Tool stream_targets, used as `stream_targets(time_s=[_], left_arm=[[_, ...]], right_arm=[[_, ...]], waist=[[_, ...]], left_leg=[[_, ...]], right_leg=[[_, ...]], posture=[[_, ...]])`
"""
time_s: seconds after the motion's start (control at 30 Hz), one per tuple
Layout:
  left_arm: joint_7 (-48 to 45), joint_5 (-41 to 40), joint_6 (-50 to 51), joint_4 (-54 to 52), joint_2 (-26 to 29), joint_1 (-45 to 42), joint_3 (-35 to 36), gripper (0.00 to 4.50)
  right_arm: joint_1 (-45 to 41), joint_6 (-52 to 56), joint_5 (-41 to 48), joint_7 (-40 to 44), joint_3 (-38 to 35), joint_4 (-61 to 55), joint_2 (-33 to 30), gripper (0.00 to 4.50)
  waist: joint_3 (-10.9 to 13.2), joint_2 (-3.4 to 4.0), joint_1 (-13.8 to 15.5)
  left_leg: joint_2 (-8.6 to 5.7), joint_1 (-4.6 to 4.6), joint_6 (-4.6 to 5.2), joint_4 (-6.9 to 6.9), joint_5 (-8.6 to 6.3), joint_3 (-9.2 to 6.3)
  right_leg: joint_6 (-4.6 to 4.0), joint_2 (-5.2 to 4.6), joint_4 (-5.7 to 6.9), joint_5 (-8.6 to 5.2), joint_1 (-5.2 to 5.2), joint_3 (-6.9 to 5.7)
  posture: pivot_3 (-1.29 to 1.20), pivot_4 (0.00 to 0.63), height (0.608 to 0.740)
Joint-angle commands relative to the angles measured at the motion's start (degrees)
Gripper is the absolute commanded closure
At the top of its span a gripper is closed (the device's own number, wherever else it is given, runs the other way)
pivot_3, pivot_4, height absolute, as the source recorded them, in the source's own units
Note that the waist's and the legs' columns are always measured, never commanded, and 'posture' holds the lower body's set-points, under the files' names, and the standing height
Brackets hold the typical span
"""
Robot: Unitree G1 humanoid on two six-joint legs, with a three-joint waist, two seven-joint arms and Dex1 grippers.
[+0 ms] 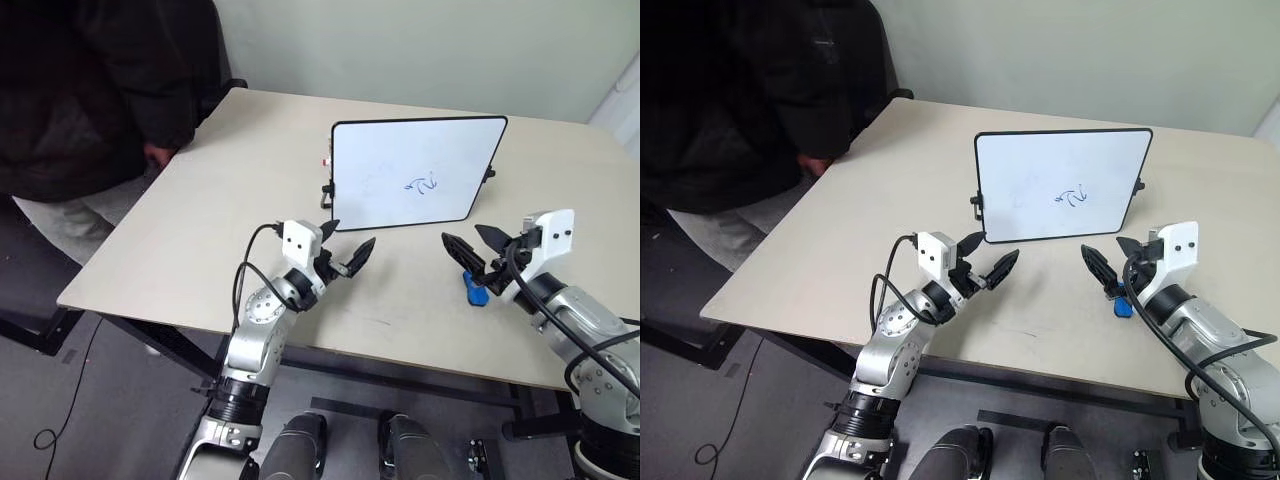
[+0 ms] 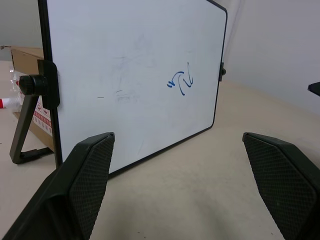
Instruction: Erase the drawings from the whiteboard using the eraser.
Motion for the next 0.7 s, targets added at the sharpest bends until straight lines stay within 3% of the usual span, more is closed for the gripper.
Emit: stream_targets(time_s=[0.03,0.27,0.53,0.63,0.7], left_arm=[[-0.31,-0.47,-1.22,-0.19,-0.85,-1.15,-0.14,0.0],[-1.01,-0.22,-2.46,3.17,-0.15,-2.78,0.66,0.0],[-1.04,-0.02,-3.37,4.54,-1.45,-2.65,-0.06,0.0],[-1.02,-0.1,-3.16,3.75,-1.62,-1.97,-0.4,0.0],[-0.86,-0.01,-3.2,3.61,-1.73,-1.77,-0.52,0.0]], right_arm=[[-0.41,-0.14,1.11,-1.28,-1.29,-1.91,-0.35,0.61],[-0.03,1.65,1.89,-3.13,-2.84,-2.51,-1.16,0.61],[-0.89,13.83,1.51,-9.27,-3.08,1.27,-3.65,0.61],[-0.86,16.87,0.36,-9.68,-2.42,2.75,-5.65,0.01],[-0.52,17.43,-0.61,-9.8,-2.55,4.16,-6.21,0.01]], waist=[[0.0,0.0,0.0],[0.0,0.0,0.01],[0.0,0.0,0.04],[0.0,0.0,0.04],[0.0,0.0,0.05]], left_leg=[[0.0,0.0,0.0,0.0,0.0,0.0],[0.0,0.0,0.0,0.0,0.0,0.0],[0.0,0.0,0.0,0.01,0.0,0.0],[0.0,0.01,0.01,-0.01,0.0,0.0],[0.0,0.0,0.01,-0.01,0.0,0.0]], right_leg=[[0.0,0.0,0.0,0.0,0.0,0.0],[0.0,0.0,0.0,0.0,0.0,0.0],[0.03,0.0,-0.05,-0.02,0.05,0.0],[0.05,0.0,-0.04,-0.02,0.05,0.0],[0.07,0.0,-0.05,-0.03,0.05,0.0]], posture=[[0.0,0.15,0.74],[0.0,0.15,0.74],[0.0,0.15,0.74],[0.0,0.15,0.74],[0.0,0.15,0.74]])
